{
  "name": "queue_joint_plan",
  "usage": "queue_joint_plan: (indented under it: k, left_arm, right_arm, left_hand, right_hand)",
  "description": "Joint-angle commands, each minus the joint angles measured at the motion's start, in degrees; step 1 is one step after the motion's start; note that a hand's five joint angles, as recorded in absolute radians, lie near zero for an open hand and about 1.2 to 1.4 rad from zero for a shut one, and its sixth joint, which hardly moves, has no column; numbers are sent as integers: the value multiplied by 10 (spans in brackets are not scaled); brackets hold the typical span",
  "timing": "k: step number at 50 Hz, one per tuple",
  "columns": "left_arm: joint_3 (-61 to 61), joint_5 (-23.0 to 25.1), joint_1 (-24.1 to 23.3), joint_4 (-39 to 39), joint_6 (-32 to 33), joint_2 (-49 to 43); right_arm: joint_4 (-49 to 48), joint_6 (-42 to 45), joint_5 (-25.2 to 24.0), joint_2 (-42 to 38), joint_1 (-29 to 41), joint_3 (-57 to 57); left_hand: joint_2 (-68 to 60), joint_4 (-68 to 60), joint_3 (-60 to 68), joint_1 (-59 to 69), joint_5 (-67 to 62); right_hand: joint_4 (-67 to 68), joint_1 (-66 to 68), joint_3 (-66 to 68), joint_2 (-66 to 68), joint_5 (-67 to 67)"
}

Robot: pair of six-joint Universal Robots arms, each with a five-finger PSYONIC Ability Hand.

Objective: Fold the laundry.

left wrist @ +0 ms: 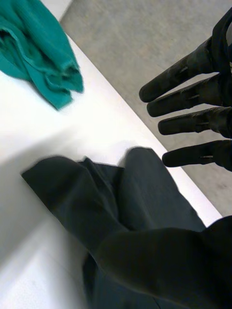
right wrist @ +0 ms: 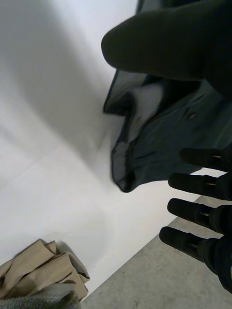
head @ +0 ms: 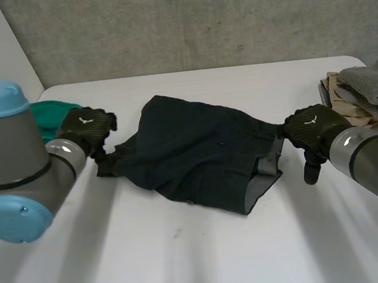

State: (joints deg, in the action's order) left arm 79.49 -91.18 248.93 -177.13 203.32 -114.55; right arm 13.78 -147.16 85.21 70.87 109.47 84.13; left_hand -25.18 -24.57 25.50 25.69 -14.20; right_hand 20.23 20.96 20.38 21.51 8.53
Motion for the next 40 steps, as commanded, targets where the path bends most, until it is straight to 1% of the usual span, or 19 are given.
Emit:
queue_joint_plan:
  k: [1,4,7,11,12,15,16,19,20,22,23,24,25,27,30,31,34,35,40]
  left_arm:
    - [-36,56,67,20,35,-53]
    - [-60,81,78,32,52,-89]
    - [-78,93,82,38,59,-117]
    - [-106,93,82,39,67,-149]
    - [-113,91,78,39,67,-158]
    - [-122,91,71,39,70,-169]
    - [-127,89,66,38,70,-177]
    - [-133,89,57,39,69,-185]
    - [-136,90,53,42,68,-187]
    - [-134,93,47,42,68,-185]
    - [-133,93,46,44,67,-182]
    - [-128,93,41,48,67,-169]
    - [-124,93,39,50,67,-161]
    - [-111,94,38,55,65,-139]
    - [-77,100,38,57,55,-76]
    - [-59,102,38,59,46,-39]
    - [-32,105,37,64,30,20]
    - [-15,108,36,68,18,60]
    - [22,119,28,75,-25,166]
  right_arm:
    - [29,-78,51,80,112,23]
    - [-4,-115,65,66,157,33]
    - [-50,-135,79,38,182,41]
    - [-147,-149,115,-23,210,55]
    - [-188,-146,133,-45,219,60]
    - [-245,-135,156,-72,227,64]
    - [-275,-124,168,-88,231,64]
    - [-315,-97,178,-106,232,64]
    - [-332,-78,181,-114,231,62]
    - [-341,-64,182,-116,226,61]
    - [-341,-58,183,-116,223,61]
    - [-340,-54,183,-110,216,64]
    - [-339,-54,182,-106,212,67]
    - [-337,-59,179,-92,203,73]
    - [-331,-75,169,-37,176,82]
    - [-328,-80,165,-22,167,83]
    - [-302,-92,136,32,134,82]
    - [-279,-96,117,53,117,75]
    - [-193,-117,64,94,65,25]
  left_hand:
    - [-7,-13,4,2,-17]
    - [-7,-13,4,2,-17]
    - [-7,-13,4,2,-17]
    - [-7,-13,4,2,-17]
    - [-13,-20,10,8,-23]
    - [-34,-40,30,28,-43]
    - [-89,-95,85,84,-98]
    - [-289,-295,285,284,-298]
    - [-396,-402,393,391,-406]
    - [-547,-553,544,542,-557]
    - [-548,-554,545,543,-558]
    - [-548,-554,545,543,-558]
    - [-548,-554,545,543,-558]
    - [-548,-554,545,543,-558]
    - [-548,-554,545,543,-558]
    - [-548,-554,545,543,-558]
    - [-548,-554,545,543,-558]
    - [-548,-554,545,543,-558]
    - [-548,-554,545,543,-558]
  right_hand:
    - [-50,-57,-51,-63,-33]
    - [-89,-96,-90,-102,-72]
    - [-92,-99,-94,-105,-75]
    - [-94,-101,-95,-107,-77]
    - [-94,-101,-95,-107,-77]
    - [-94,-101,-95,-107,-77]
    - [-92,-99,-94,-105,-75]
    - [-50,-58,-52,-63,-33]
    - [46,39,45,34,63]
    - [203,196,201,190,220]
    - [294,287,292,281,311]
    - [520,512,518,507,537]
    - [597,590,595,584,614]
    - [598,590,596,585,615]
    - [598,590,596,585,615]
    - [598,590,596,585,615]
    - [598,590,596,585,615]
    - [598,590,596,585,615]
    - [598,590,596,585,615]
